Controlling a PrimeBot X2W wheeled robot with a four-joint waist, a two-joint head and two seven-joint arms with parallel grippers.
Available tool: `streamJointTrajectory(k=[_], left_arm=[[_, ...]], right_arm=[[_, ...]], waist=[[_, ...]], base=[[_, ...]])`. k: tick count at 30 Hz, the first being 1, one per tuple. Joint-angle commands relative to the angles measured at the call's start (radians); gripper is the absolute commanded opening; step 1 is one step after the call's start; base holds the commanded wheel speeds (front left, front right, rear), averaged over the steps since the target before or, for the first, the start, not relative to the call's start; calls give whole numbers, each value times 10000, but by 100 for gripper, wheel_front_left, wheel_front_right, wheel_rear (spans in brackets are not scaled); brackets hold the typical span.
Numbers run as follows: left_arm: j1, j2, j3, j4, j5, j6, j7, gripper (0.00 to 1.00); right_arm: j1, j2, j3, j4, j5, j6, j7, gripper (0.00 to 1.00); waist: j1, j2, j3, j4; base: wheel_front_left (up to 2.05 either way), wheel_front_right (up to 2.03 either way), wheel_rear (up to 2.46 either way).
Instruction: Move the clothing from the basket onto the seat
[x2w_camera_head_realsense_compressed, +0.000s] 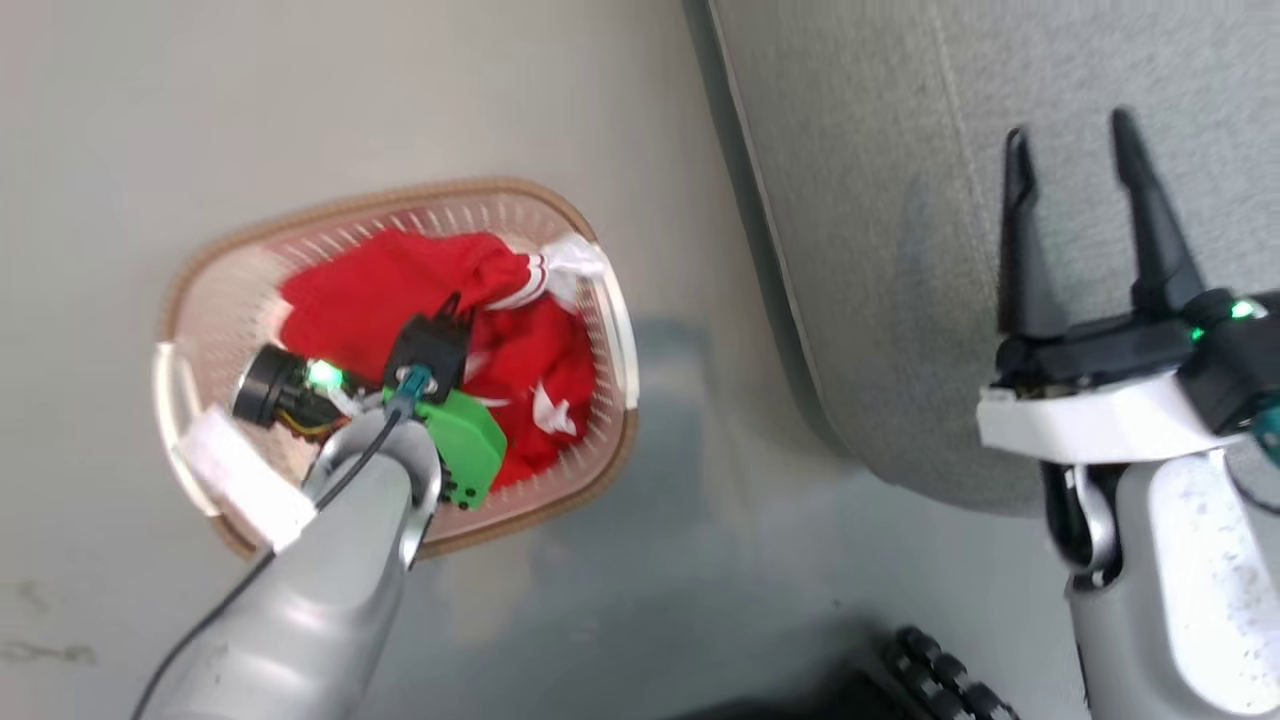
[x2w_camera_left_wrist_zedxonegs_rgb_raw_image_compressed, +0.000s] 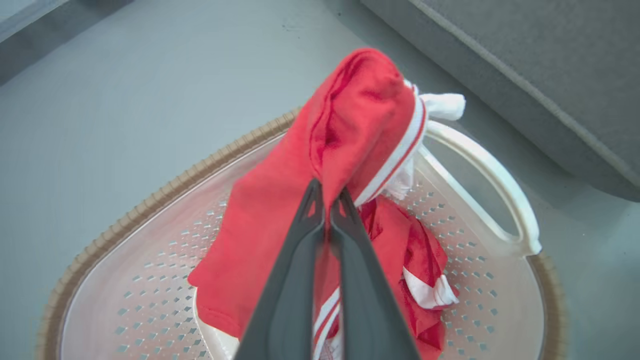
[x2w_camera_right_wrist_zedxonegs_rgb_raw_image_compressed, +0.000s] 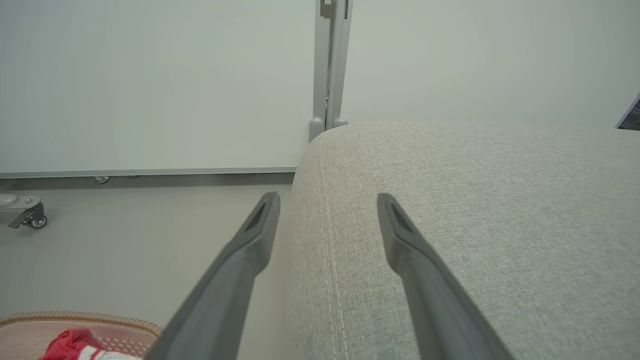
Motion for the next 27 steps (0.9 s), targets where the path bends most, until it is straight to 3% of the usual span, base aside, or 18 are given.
streamJointTrajectory(k=[1,13,27], left_arm=[[461,94,181,-375,-104,17,-35,0],[2958,-24,1819,-3071,-503,86,-37,0],[4096,-271,2840,-4173,-404,-88,-38,0]], right_arm=[[279,-37,32,141,-48,-6,-28,100],[1754,-39,717,1207,-286,-6,-28,100],[2862,-34,1570,1975,342,-6,-28,100]], waist=[[0,0,-1838,934],[0,0,-4450,1576],[0,0,-6116,1756]], base=[[0,0,0],[0,0,0],[0,0,0]])
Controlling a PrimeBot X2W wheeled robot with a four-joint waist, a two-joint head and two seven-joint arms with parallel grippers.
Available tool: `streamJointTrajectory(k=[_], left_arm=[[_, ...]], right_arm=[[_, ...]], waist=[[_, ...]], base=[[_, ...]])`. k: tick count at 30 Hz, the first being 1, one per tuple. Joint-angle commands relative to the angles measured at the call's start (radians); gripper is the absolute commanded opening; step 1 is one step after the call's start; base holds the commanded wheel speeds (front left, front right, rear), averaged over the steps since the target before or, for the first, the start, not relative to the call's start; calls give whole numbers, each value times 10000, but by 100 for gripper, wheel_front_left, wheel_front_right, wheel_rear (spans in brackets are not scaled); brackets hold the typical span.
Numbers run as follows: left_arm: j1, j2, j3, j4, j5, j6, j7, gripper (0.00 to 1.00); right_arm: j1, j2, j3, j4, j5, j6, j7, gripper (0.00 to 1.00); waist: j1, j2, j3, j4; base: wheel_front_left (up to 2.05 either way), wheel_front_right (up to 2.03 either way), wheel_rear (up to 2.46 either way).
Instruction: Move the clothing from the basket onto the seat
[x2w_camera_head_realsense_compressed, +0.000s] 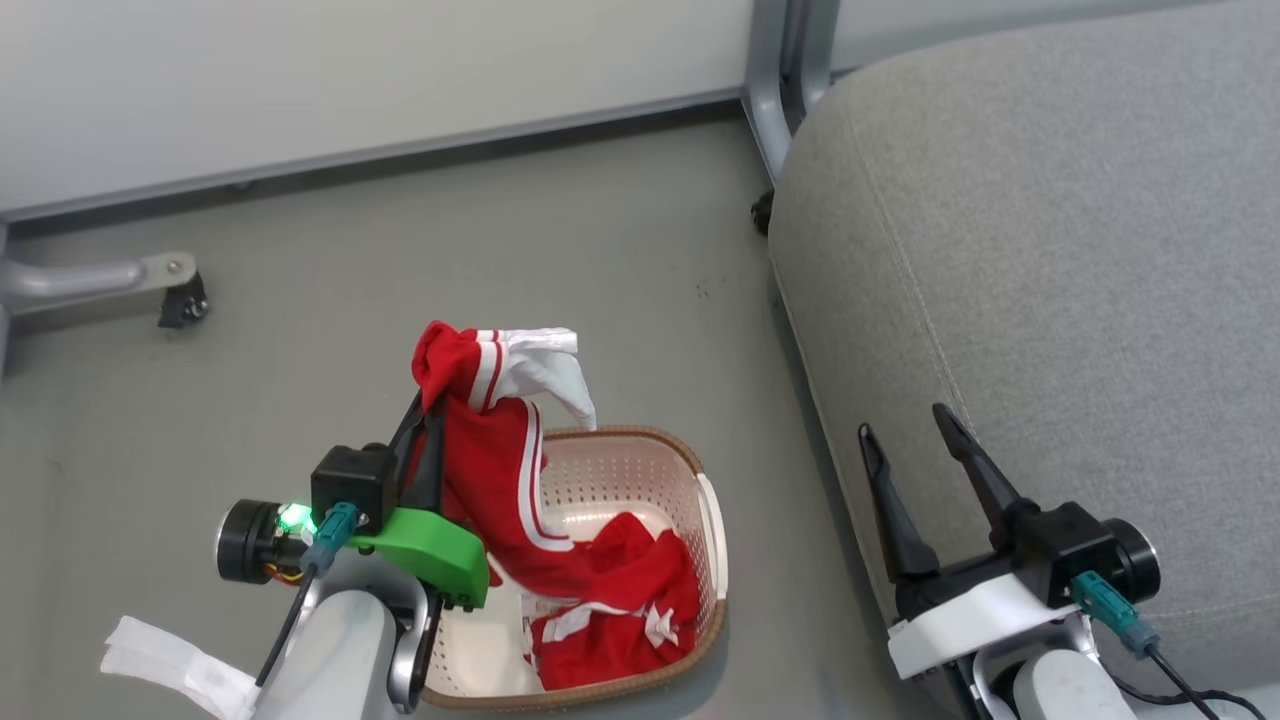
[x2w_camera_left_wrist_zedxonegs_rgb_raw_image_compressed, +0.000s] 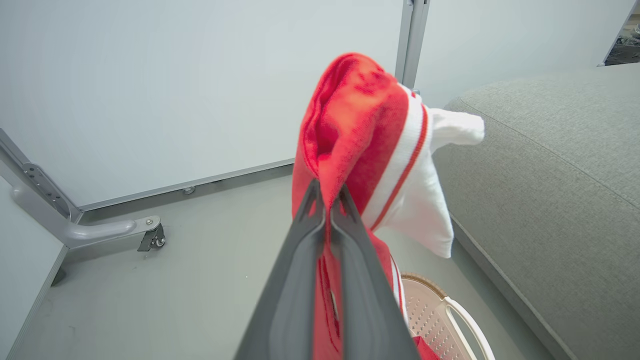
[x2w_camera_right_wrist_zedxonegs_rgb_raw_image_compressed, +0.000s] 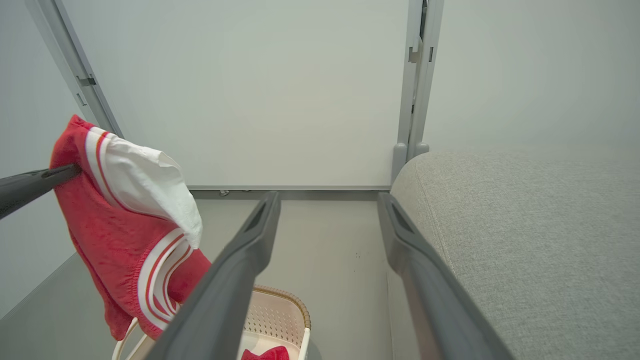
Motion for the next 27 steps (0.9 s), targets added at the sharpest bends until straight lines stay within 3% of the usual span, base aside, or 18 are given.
streamJointTrajectory(k=[1,12,17,23,27], left_arm=[[175,-26,36,-117,26,-48,-36,0],[-224,-301,-439,-833,-22,-698,-36,0],[-558,-360,-1018,-1191,-228,-904,90,0],[-871,-420,-1856,-2068,-702,-911,717,0],[-1059,-423,-2666,-2955,-1238,-665,1242,0]], right_arm=[[122,-28,95,55,85,-6,-30,100],[-106,-30,1078,210,-125,-6,-31,100],[-536,-325,2374,444,-202,-11,-31,100],[-898,-298,2936,766,-92,-10,-31,100],[-1120,-234,2995,935,-214,-10,-31,100]], waist=[[1,0,-577,280],[1,0,-610,490],[1,0,-590,531],[1,0,-727,570],[1,0,-794,568]], base=[[0,0,0],[0,0,0],[0,0,0],[0,0,0],[0,0,0]])
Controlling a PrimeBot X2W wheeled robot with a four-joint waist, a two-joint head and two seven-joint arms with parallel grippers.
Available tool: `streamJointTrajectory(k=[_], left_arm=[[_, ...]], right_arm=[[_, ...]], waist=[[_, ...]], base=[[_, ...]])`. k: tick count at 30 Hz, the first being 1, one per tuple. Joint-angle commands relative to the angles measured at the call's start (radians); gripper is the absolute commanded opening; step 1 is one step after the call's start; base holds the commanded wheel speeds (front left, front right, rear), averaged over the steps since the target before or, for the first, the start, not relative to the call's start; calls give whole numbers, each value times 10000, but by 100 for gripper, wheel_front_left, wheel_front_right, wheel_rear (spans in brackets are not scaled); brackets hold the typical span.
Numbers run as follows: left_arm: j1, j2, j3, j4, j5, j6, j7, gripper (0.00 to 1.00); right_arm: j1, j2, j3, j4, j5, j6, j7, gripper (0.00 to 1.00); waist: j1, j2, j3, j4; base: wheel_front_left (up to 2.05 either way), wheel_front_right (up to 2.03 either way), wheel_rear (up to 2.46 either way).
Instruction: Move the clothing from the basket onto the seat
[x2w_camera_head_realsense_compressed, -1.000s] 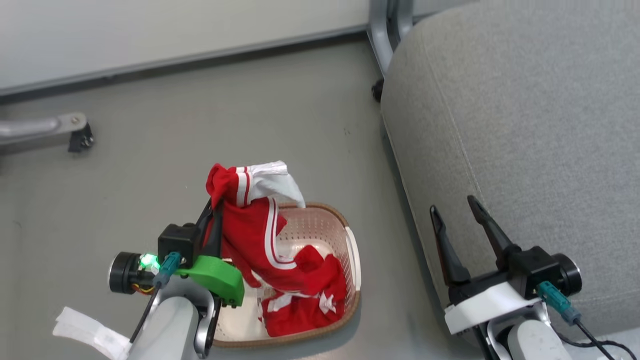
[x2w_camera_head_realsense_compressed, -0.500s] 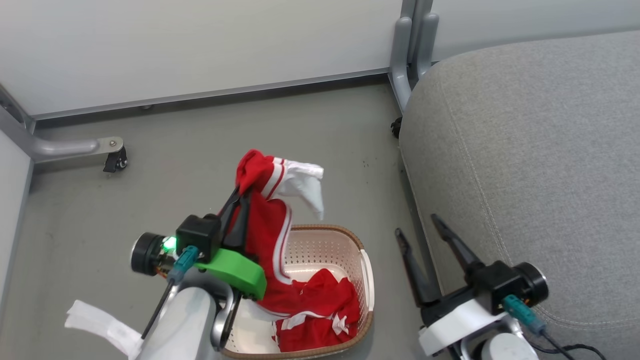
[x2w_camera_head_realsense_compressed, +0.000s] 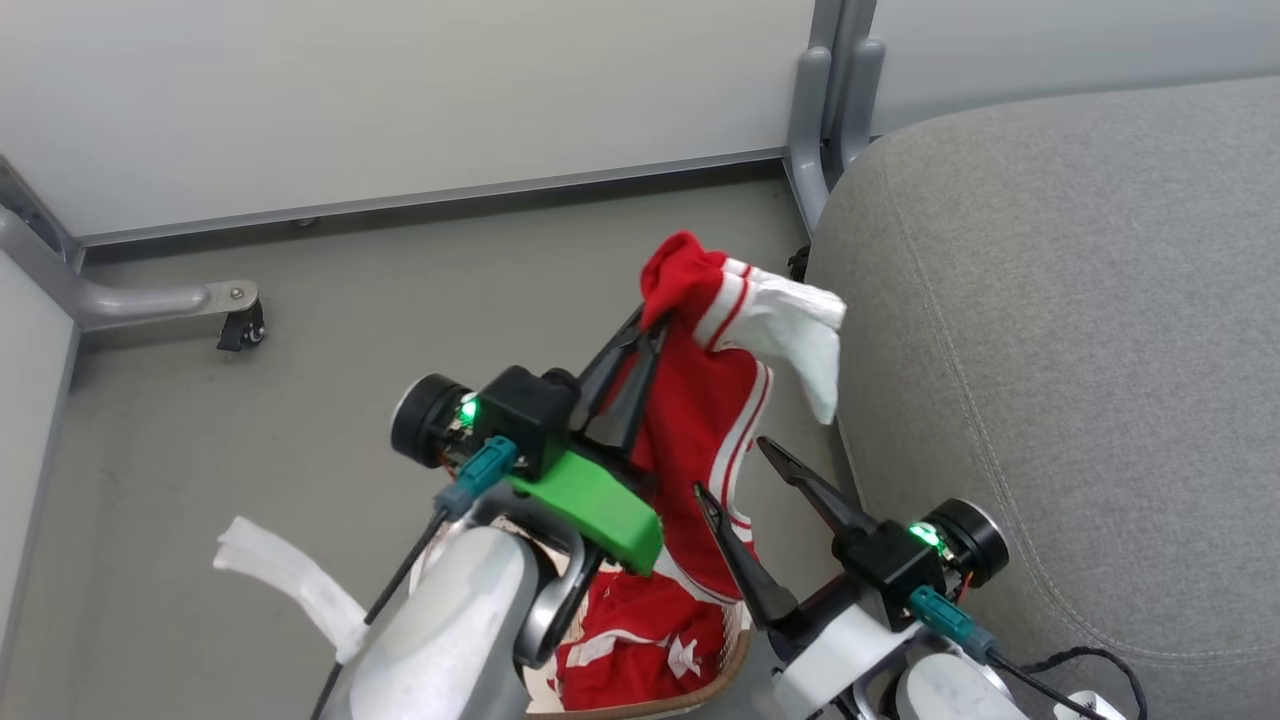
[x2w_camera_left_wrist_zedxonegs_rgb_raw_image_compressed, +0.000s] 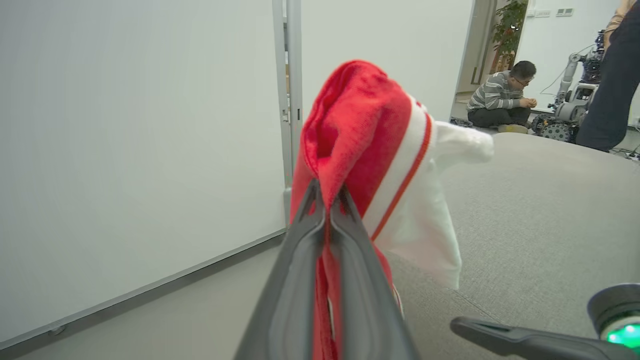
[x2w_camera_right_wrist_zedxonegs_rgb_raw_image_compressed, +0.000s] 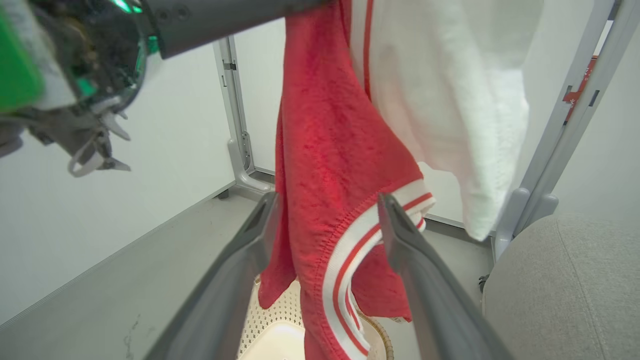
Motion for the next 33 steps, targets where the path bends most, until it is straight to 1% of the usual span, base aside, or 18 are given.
streamJointTrajectory(k=[1,6,10,17,18,19,20,23,24,25,27,33], left_arm=[[-190,10,-234,-219,-151,133,169,0],[-477,9,-1126,-887,-501,579,764,0],[-636,8,-1692,-1230,-819,906,942,0],[-876,7,-2416,-1635,-1266,1302,1136,0],[-890,7,-2450,-1641,-1290,1328,1151,0],[-905,7,-2484,-1639,-1306,1356,1153,0],[-926,7,-2504,-1608,-1310,1385,1137,0],[-977,22,-2480,-1433,-1356,1390,1044,0],[-995,60,-2538,-1383,-1371,1259,1027,0],[-955,101,-2535,-1264,-1431,1236,1029,0],[-904,195,-2467,-1036,-1426,1219,948,0],[-755,242,-2330,-462,-1535,1237,638,0]], right_arm=[[-169,25,-31,33,-125,-13,-30,100],[-379,121,-233,-12,-400,-13,-31,100],[-421,172,-460,296,-554,-13,-30,100],[-436,219,-468,690,-534,-13,-31,100],[-452,224,-437,719,-551,-13,-30,76],[-477,220,-430,731,-564,-13,-30,29],[-482,219,-418,735,-557,-13,-31,0],[-412,219,-401,770,-339,-13,-31,0],[-406,220,-412,762,-324,-13,-31,0],[-382,224,-429,743,-311,-13,-31,0],[-317,223,-464,711,-296,-13,-31,0],[-225,224,-567,716,-250,-13,-31,0]], waist=[[1,0,-26,-1],[1,0,-150,-27],[1,0,-252,-61],[1,0,-387,-64],[1,0,-388,-64],[1,0,-385,-63],[1,0,-380,-60],[1,0,-359,-51],[1,0,-352,-50],[1,0,-342,-47],[1,0,-314,-55],[1,0,-245,-56]], base=[[0,0,0],[0,0,0],[0,0,0],[0,0,0],[0,0,0],[0,0,0],[0,0,0],[0,0,0],[0,0,0],[0,0,0],[0,0,0],[0,0,0]])
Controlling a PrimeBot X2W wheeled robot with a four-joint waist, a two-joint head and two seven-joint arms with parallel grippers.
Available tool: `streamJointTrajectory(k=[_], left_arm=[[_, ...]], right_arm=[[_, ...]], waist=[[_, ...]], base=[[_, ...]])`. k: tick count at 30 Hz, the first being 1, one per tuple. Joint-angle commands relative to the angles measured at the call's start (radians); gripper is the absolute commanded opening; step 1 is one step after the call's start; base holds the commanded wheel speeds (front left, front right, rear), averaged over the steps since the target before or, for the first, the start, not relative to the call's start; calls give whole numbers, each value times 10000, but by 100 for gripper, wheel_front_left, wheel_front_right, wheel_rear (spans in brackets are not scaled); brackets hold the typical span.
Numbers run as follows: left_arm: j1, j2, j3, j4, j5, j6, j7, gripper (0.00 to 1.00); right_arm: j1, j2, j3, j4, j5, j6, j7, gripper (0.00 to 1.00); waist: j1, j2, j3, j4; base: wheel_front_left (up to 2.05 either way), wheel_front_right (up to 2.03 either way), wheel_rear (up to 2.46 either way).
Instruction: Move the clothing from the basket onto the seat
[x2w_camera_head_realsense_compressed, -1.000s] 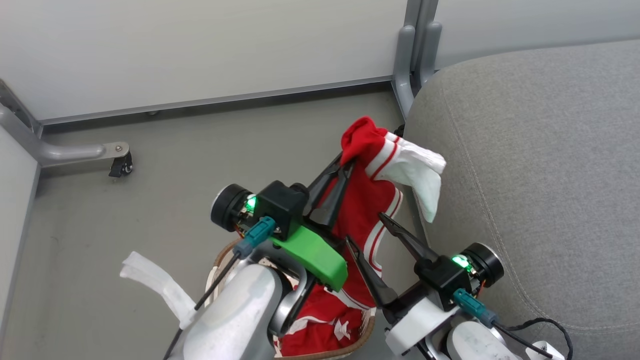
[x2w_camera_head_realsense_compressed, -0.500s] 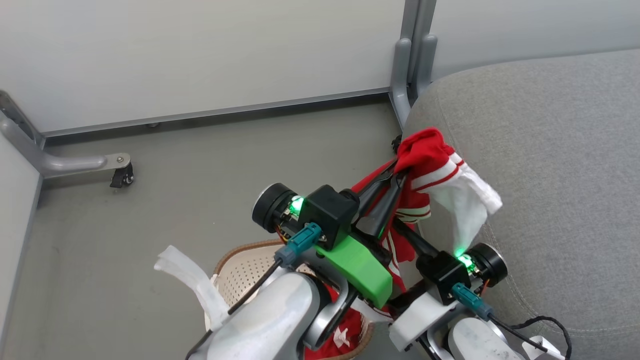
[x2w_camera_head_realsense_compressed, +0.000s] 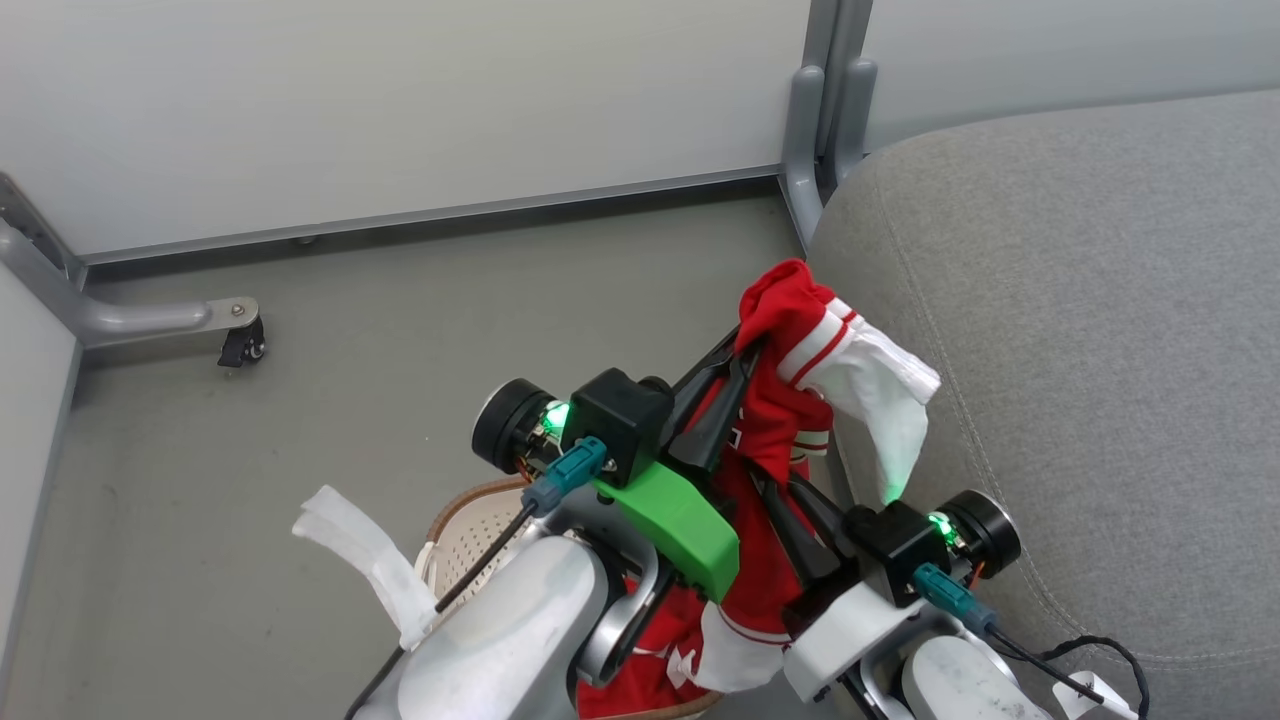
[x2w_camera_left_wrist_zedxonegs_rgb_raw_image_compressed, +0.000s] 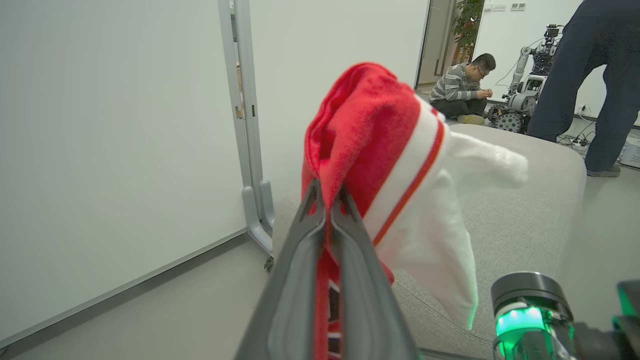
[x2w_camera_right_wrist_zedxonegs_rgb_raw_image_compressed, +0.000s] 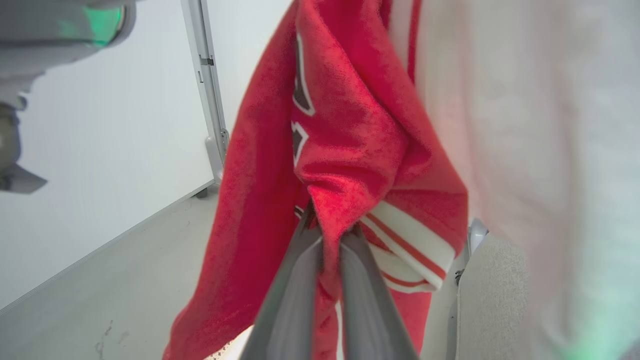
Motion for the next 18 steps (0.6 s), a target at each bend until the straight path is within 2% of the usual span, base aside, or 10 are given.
streamJointTrajectory(k=[1,6,7,8,9,18], left_arm=[[46,37,57,90,-44,-12,-108,0],[-61,15,56,385,-76,9,-174,0],[-82,11,59,415,-71,46,-171,18],[-105,13,64,474,-59,91,-134,85],[-122,15,64,524,-53,125,-118,100],[-204,136,-25,687,-120,116,76,100]], right_arm=[[107,-14,-35,-23,21,-13,-31,0],[86,-12,-105,-84,34,-13,-31,0],[87,-12,-128,-99,67,-13,-31,0],[89,-13,-161,-104,114,-13,-31,0],[85,-13,-177,-105,131,-13,-31,0],[58,-8,-343,-39,319,-13,-31,0]], waist=[[0,0,13,6],[0,0,58,28],[0,0,67,31],[0,0,80,31],[0,0,89,33],[0,0,160,46]], base=[[0,0,0],[0,0,0],[0,0,0],[0,0,0],[0,0,0],[0,0,0]])
